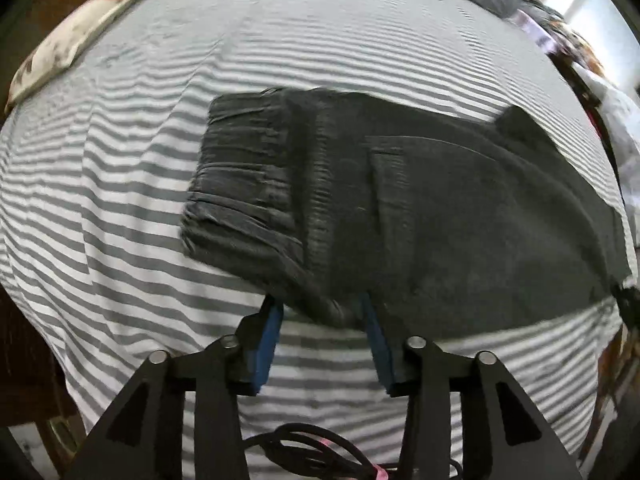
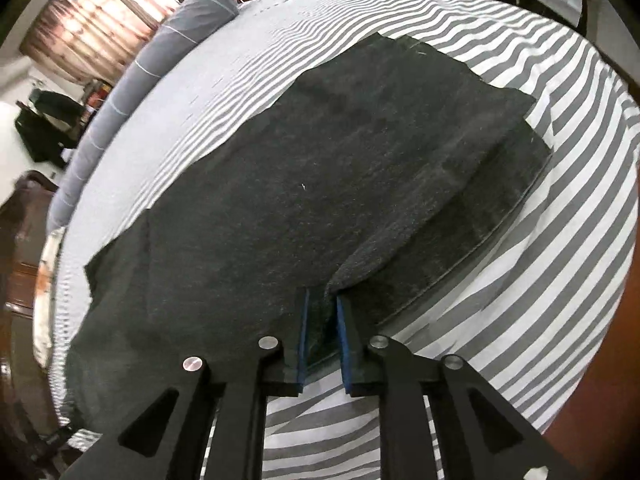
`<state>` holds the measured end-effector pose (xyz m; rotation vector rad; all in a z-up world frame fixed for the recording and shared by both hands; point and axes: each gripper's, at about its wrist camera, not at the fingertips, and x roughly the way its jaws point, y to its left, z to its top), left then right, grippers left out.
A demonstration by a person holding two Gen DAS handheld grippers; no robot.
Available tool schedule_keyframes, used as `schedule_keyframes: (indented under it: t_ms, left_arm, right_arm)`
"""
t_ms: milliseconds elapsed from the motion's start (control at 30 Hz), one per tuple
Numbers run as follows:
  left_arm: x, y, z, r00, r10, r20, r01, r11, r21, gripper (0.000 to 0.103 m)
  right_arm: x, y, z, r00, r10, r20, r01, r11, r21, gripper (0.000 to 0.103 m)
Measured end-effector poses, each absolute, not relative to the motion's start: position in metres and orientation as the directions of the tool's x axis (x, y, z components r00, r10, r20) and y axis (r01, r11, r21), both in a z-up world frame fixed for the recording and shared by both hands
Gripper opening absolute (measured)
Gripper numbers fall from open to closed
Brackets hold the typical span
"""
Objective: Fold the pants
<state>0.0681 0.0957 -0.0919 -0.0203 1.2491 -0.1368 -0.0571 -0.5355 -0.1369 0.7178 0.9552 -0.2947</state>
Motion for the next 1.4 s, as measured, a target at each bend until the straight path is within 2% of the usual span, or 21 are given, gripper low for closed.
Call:
schedule_keyframes:
  t_ms: [267, 333, 700, 967, 1100, 1400]
  left_arm:
    - [0.023, 0.031, -0.053, 0.458, -0.231, -0.859, 0.283, 0.953, -0.106, 0.047]
    - [0.018, 0.000, -0.050, 0.482, -0.272, -0.833, 0.362, 0.928, -0.094, 0.048]
    - [-0.007, -0.187, -0.066, 0.441, -0.448, -0.778, 0.730, 0.683, 0.020, 0.049]
    - [-0.029, -0.263, -0.090, 0.449, -0.461, -0.766, 0.803, 0.584, 0.119, 0.049]
    - [-0.028, -0.289, -0.106, 0.504, -0.418, -0.755, 0.785, 0.587, 0.199, 0.051]
    - [-0.019, -0.328, -0.130, 0.518, -0.382, -0.765, 0.785, 0.569, 0.246, 0.050]
  right_arm:
    - [-0.069, -0.569, -0.154, 0.616, 0.130, -0.777, 0.547, 0.639, 0.541, 0.014]
    - [-0.068, -0.573, -0.153, 0.631, 0.145, -0.762, 0.545, 0.616, 0.568, 0.006]
    - [-0.067, -0.584, -0.120, 0.692, 0.210, -0.691, 0.480, 0.580, 0.658, 0.004]
    - [-0.063, -0.593, -0.105, 0.707, 0.243, -0.664, 0.448, 0.573, 0.686, 0.004]
    - [-0.065, -0.598, -0.104, 0.711, 0.263, -0.653, 0.436, 0.564, 0.702, 0.004]
    - [-0.067, -0.601, -0.108, 0.726, 0.293, -0.622, 0.413, 0.536, 0.736, 0.004]
